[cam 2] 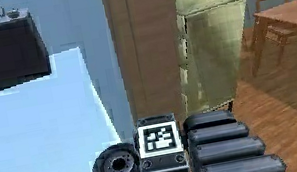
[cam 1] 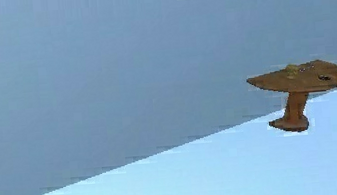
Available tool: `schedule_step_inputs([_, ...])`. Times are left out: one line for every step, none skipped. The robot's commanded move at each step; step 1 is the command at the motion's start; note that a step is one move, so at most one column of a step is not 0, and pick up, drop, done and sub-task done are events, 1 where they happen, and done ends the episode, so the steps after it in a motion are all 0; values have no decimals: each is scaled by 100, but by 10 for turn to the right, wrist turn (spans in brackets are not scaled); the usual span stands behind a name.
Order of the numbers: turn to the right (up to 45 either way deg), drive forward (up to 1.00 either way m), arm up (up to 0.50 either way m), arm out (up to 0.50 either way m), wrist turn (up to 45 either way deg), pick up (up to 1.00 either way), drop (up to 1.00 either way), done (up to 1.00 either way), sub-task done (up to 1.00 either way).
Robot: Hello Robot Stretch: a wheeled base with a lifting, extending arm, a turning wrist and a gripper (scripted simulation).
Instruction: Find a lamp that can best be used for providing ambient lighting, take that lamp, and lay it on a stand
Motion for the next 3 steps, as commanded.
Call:
schedule_step_inputs([360, 0, 0, 0, 0, 0, 0, 0, 0])
schedule_step_inputs([0, 100, 0, 0, 0, 0, 0, 0, 0])
schedule_step_inputs([60, 0, 0, 0, 0, 0, 0, 0, 0])
